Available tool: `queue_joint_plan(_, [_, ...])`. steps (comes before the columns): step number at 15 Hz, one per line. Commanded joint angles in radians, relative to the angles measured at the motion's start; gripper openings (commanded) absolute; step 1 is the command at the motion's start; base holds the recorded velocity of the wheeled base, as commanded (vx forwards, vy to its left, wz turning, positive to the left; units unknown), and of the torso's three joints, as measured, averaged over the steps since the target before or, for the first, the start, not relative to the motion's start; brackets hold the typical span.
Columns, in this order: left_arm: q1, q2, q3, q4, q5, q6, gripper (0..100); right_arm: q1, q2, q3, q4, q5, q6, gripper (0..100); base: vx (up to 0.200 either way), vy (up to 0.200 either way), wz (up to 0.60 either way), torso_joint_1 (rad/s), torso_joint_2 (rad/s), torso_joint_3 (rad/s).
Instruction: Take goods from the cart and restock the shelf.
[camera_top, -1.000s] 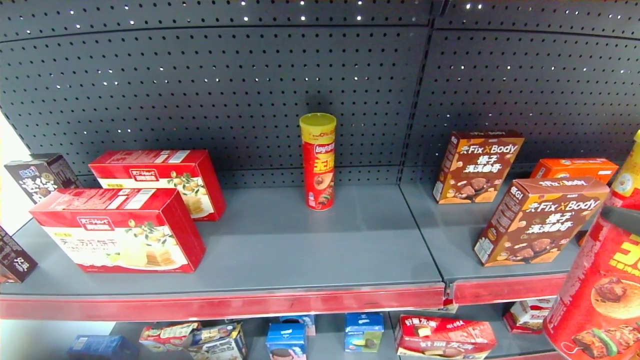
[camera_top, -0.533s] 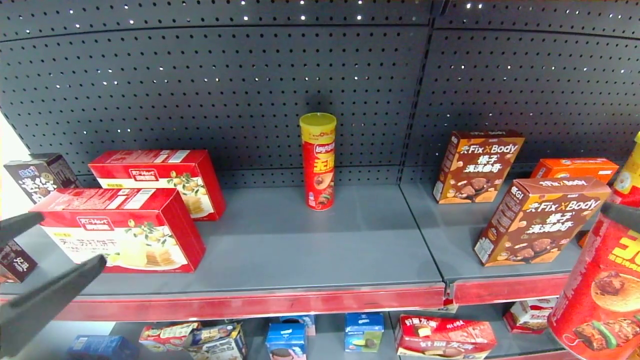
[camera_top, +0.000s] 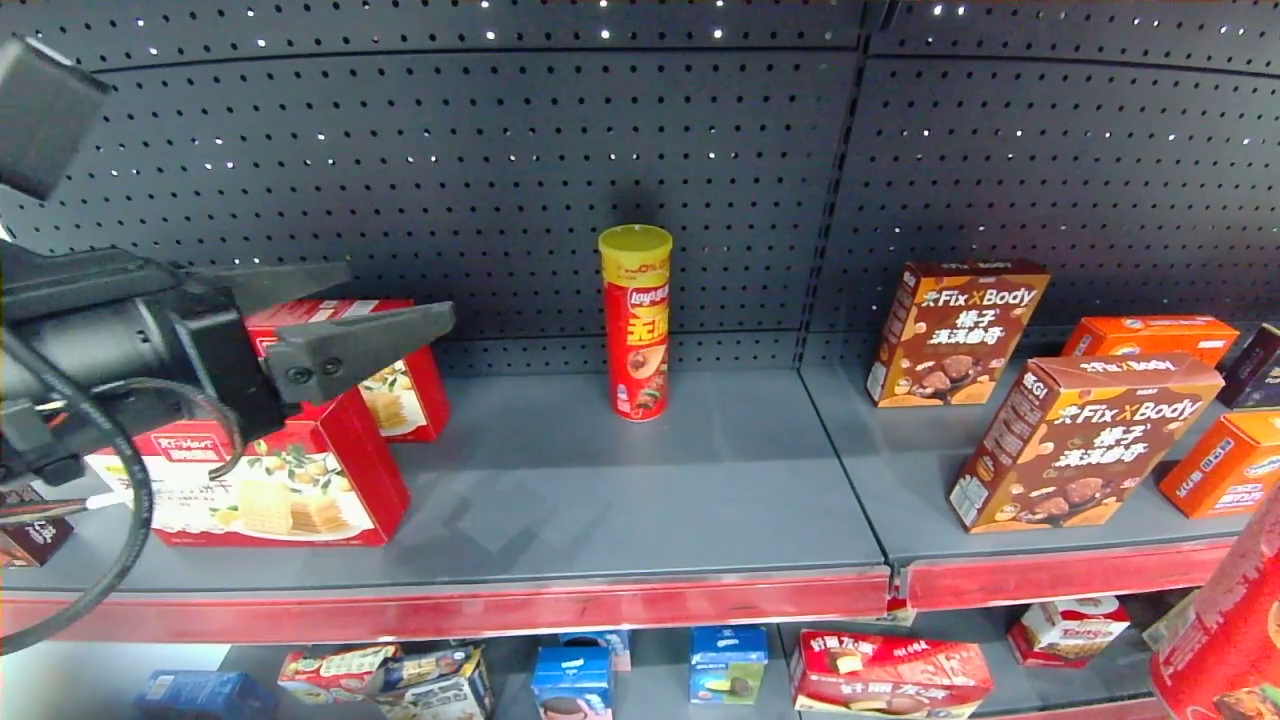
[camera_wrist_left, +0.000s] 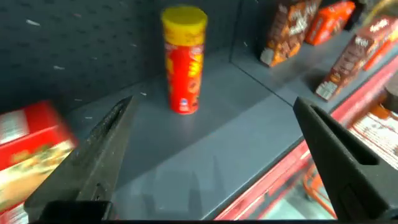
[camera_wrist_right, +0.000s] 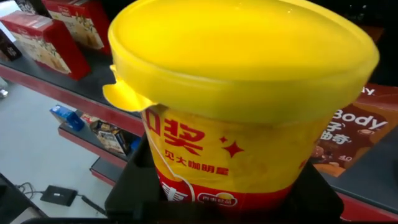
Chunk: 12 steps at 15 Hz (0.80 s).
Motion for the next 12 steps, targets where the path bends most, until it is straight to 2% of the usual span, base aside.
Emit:
queue_joint_plan(1, [-0.039, 0.115, -0.028, -0.004, 0.001, 0.000, 100, -0.003, -0.039, 0.007, 0.000, -0.001, 0.000, 0, 0.000, 0.000, 0.00, 0.000, 0.00, 0.000])
queue_joint_plan(5, [-0.068, 0.207, -0.032, -0.022, 0.016, 0.007, 100, -0.006, -0.047, 0.007, 0.002, -0.003, 0.003, 0, 0.000, 0.000, 0.00, 0.000, 0.00, 0.000])
queue_joint_plan(12, [-0.085, 0.360, -0.028, -0.154, 0.016, 0.004, 100, -0.006, -0.047, 0.004, 0.000, -0.004, 0.013, 0, 0.000, 0.000, 0.00, 0.000, 0.00, 0.000])
